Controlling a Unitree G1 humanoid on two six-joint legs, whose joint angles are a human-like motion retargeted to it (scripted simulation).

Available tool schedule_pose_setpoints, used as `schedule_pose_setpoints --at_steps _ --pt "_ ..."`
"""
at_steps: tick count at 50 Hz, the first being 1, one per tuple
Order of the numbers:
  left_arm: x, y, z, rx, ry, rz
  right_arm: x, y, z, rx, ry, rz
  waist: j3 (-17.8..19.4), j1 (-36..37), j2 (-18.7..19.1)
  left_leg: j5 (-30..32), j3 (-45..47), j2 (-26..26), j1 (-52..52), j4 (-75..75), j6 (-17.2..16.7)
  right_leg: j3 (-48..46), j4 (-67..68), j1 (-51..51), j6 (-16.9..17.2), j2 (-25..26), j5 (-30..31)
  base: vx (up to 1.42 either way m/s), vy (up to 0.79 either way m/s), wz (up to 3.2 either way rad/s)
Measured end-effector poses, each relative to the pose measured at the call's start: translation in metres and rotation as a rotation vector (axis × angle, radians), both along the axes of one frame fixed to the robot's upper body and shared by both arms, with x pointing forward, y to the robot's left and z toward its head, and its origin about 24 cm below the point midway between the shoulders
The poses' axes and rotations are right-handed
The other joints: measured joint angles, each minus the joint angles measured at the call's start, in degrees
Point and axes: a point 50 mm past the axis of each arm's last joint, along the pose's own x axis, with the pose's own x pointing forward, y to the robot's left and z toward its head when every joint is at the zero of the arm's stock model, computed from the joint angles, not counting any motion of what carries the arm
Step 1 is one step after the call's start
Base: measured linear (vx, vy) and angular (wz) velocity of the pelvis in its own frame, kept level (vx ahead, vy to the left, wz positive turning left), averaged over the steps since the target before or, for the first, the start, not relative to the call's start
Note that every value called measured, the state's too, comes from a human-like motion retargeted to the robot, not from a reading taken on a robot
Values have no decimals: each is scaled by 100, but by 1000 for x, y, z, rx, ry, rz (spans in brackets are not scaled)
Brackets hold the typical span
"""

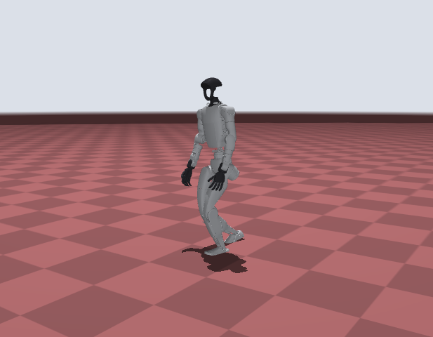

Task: Walk

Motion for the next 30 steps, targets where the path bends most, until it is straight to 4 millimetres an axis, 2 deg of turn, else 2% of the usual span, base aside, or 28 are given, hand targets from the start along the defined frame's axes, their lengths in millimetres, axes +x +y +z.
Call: schedule_pose_setpoints --at_steps 5,7,9,12,15,19,25,30 --pt "-2 1 -1 5 13 -18 -5 3 -2 33 24 15 -32 -145 -313 -56 81 -507 318 -43 243 154 1516 -432 443 -555 1147 0 0 0" --pt "0 3 0 12 5 -27 -4 4 -2 42 22 23 -52 -213 -355 -110 86 -600 421 -76 309 145 2080 -773 452 -776 1496 0 0 0" --pt "4 5 2 21 -6 -32 -2 5 -1 45 14 29 -63 -276 -339 -179 65 -622 538 -108 342 102 2470 -1135 347 -961 1571 0 0 0" --pt "9 9 4 39 -23 -25 3 5 1 42 -6 36 -60 -361 -243 -313 7 -557 742 -157 342 -16 2669 -1674 100 -1145 1316 3 -1 -21" --pt "14 12 6 55 -40 -6 8 5 3 36 -27 37 -42 -419 -96 -468 -73 -411 953 -210 299 -172 2359 -2160 -103 -1155 926 4 -2 -25" --pt "20 14 8 60 -64 27 12 5 4 28 -38 30 -49 -458 76 -579 -166 -215 1181 -383 240 -302 1385 -2707 -129 -938 706 2 -1 -15" --pt "29 14 12 53 -99 45 16 4 4 23 -34 12 -192 -386 276 -654 -258 68 1417 -754 206 -244 -364 -3259 91 -328 913 2 0 -25" --pt "42 8 18 44 -141 32 13 2 3 20 -23 -8 -298 -340 287 -755 -313 111 1616 -958 231 -130 -1039 -3383 175 -97 1084 1 1 -9"
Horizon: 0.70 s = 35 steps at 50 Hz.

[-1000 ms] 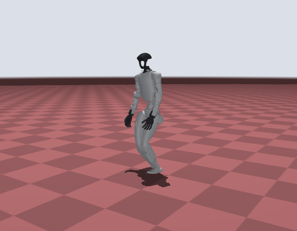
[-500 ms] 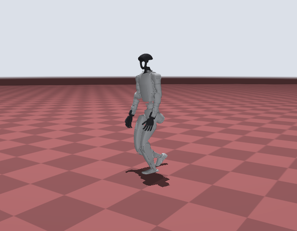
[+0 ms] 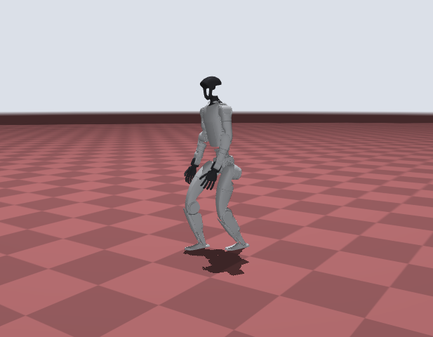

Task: Walk

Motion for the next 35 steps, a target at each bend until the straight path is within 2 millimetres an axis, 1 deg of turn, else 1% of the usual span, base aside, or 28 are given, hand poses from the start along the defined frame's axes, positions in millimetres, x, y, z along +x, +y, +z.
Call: schedule_pose_setpoints --at_steps 5,10,13,15,17,19,20,22,24,27,30,33,35 --pt "6 -9 3 -14 -22 -24 -7 -3 -2 -7 15 -32 17 -24 -54 -137 -67 -43 324 80 -31 34 179 107 -21 13 133 0 0 0" --pt "4 -17 2 -32 -21 -55 -15 -6 -4 -20 28 -67 91 -31 65 -276 -106 158 543 637 -227 -28 443 420 -121 217 203 0 0 -4" --pt "2 -20 1 -40 -15 -78 -19 -9 -4 -33 32 -85 143 15 347 -325 -92 581 491 1399 -475 -185 468 663 -252 590 219 1 -1 -33" --pt "1 -22 1 -43 -12 -93 -19 -12 -4 -45 28 -94 199 91 652 -286 -87 1037 399 2079 -699 -341 371 862 -366 987 245 1 -1 -51" --pt "2 -22 1 -44 -13 -109 -17 -15 -2 -55 18 -101 270 191 986 -107 -80 1563 284 2838 -941 -479 223 1074 -503 1433 246 1 -2 -54" --pt "3 -23 2 -42 -18 -124 -14 -19 0 -62 3 -108 321 265 1194 226 -51 1952 81 3544 -1106 -535 112 1237 -630 1732 179 -2 -2 -35" --pt "4 -23 2 -42 -21 -132 -12 -20 1 -65 -5 -110 339 296 1265 418 -36 2109 -60 3867 -1161 -544 52 1308 -687 1842 146 -3 -2 -18" --pt "6 -24 4 -41 -29 -144 -9 -22 3 -68 -20 -112 352 348 1308 629 3 2306 -388 4352 -1148 -512 -12 1418 -758 1947 43 0 0 0" --pt "9 -23 5 -41 -38 -151 -5 -23 5 -70 -33 -112 357 400 1286 616 52 2427 -729 4632 -1039 -457 -74 1539 -783 1975 -69 0 0 0" --pt "13 -22 8 -39 -52 -154 -1 -23 7 -69 -48 -109 368 484 1185 353 123 2462 -1217 4610 -836 -356 -174 1770 -762 1930 -229 0 0 0" --pt "16 -20 9 -41 -63 -147 3 -22 8 -66 -63 -100 402 542 1041 77 178 2324 -1618 4090 -702 -250 -287 2047 -712 1807 -383 0 0 0" --pt "15 -19 9 -46 -60 -137 6 -21 9 -62 -74 -92 411 550 869 -32 185 2012 -1912 3211 -674 -165 -362 2283 -666 1596 -543 0 0 0" --pt "12 -17 7 -45 -47 -131 7 -20 10 -63 -79 -84 382 522 728 23 158 1718 -2078 2537 -678 -132 -381 2397 -647 1394 -669 0 0 0"
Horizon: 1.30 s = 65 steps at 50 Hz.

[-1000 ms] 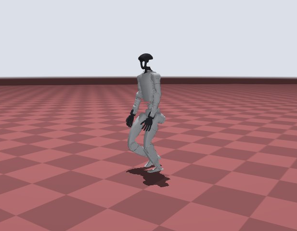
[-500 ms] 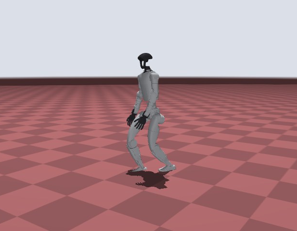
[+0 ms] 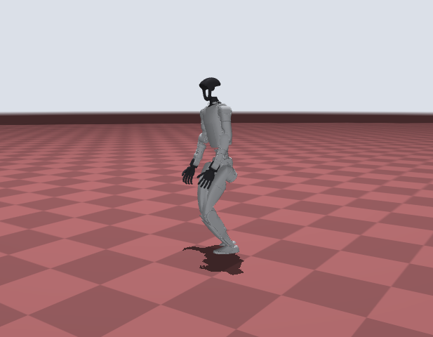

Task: Walk

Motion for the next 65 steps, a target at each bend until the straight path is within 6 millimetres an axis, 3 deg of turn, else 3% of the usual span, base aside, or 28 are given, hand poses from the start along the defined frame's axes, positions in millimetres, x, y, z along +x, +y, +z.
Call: schedule_pose_setpoints --at_steps 5,13,18,22,28,32,40,52,55,60,65 --pt "-11 4 -6 19 45 5 2 3 0 -7 5 28 -113 -152 -379 332 -144 -809 -162 -1426 -15 46 174 171 20 -571 -416 0 0 0" --pt "-34 4 -17 30 129 5 -9 11 -7 2 59 66 -85 -271 -724 567 -13 -1398 86 -1040 191 272 1357 486 179 -1050 -776 1 0 0" --pt "-35 7 -18 43 137 -1 -19 14 -12 29 103 76 -75 -434 -1090 518 148 -1974 581 -1215 468 436 2688 337 587 -1682 65 2 1 4" --pt "-30 11 -16 61 122 1 -20 16 -13 44 111 84 -104 -574 -1196 408 191 -2186 864 -1387 618 390 3739 -268 614 -2170 735 0 0 0" --pt "-24 20 -13 91 100 43 -16 18 -12 43 97 93 -123 -745 -1016 153 100 -2056 1277 -1585 627 100 3762 -1238 294 -2413 361 0 0 0" --pt "-21 23 -11 94 89 83 -14 19 -12 40 99 89 -174 -794 -878 80 26 -1910 1476 -1805 588 -51 2801 -1800 295 -2277 148 0 0 0" --pt "-11 22 -7 80 56 103 -11 18 -12 37 106 79 -411 -620 -638 -57 -31 -1550 1692 -2233 588 20 513 -2433 575 -1533 451 1 0 -22" --pt "-11 9 -8 40 61 64 -19 18 -15 47 126 40 -244 -610 -746 -416 -194 -1466 2448 -1627 418 38 979 -1958 463 -1342 702 0 0 0" --pt "-13 8 -9 34 68 60 -18 14 -14 37 118 26 -167 -546 -550 -416 -211 -1106 2464 -1011 201 -107 1030 -1687 334 -1026 721 2 -4 -16" --pt "-10 10 -7 33 54 67 -8 7 -8 13 87 13 33 -257 178 -193 -226 150 2270 744 -362 -497 677 -1109 -4 35 709 5 -6 -44" --pt "-3 12 -2 34 17 76 7 -1 0 -20 36 14 144 -68 371 351 -143 809 1694 1998 -415 -505 397 -713 -209 449 529 1 -1 -5"
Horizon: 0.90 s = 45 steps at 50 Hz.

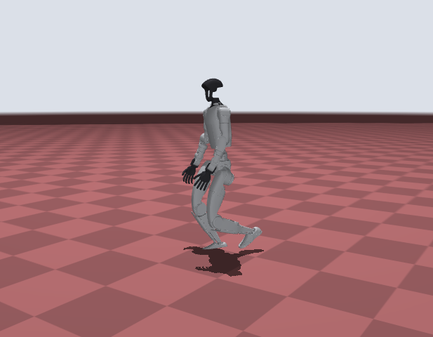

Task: Walk

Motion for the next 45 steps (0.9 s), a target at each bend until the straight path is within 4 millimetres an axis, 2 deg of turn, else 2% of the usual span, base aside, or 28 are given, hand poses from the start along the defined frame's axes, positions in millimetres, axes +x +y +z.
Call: schedule_pose_setpoints --at_steps 4,8,12,20,27,31,35,40,45 --pt "4 2 3 3 -21 6 14 -3 7 -20 -42 7 55 130 -88 -206 117 133 -550 201 253 123 -153 302 -25 28 -191 1 0 0" --pt "4 4 3 3 -25 16 27 -3 13 -28 -84 22 125 225 -228 -505 235 14 -1044 -308 443 267 -284 630 -7 -53 -389 7 -1 -4" --pt "-1 4 0 -4 -8 27 35 -1 17 -27 -115 36 125 219 -427 -509 290 -378 -1485 -1281 500 378 -355 823 24 -286 -570 7 -2 1" --pt "-16 7 -7 12 49 30 39 4 18 -26 -128 59 26 133 -776 -110 109 -1306 -1873 -3133 429 536 -371 1084 37 -779 -964 5 -3 1" --pt "-33 4 -15 11 110 15 36 14 14 -12 -111 71 -20 114 -828 244 57 -1548 -1825 -3149 453 718 -108 1299 -21 -880 -1277 4 1 -5" --pt "-31 3 -14 15 108 2 26 18 7 -1 -70 71 -16 91 -844 315 144 -1632 -1681 -2920 542 855 208 1441 15 -937 -1392 8 5 -6" --pt "-26 2 -12 24 92 -14 13 18 0 10 -23 68 -15 -20 -1023 306 298 -1939 -1437 -2912 689 964 766 1498 190 -1253 -1403 9 6 11" --pt "-17 3 -8 39 64 -36 3 19 -4 35 13 68 -42 -211 -1312 234 476 -2413 -1164 -3096 881 1044 1713 1355 537 -1792 -997 6 3 14" --pt "-9 6 -4 54 36 -47 0 21 -6 58 17 65 -104 -350 -1418 153 521 -2613 -1018 -3258 986 1019 2364 1012 673 -2128 -608 0 0 0"
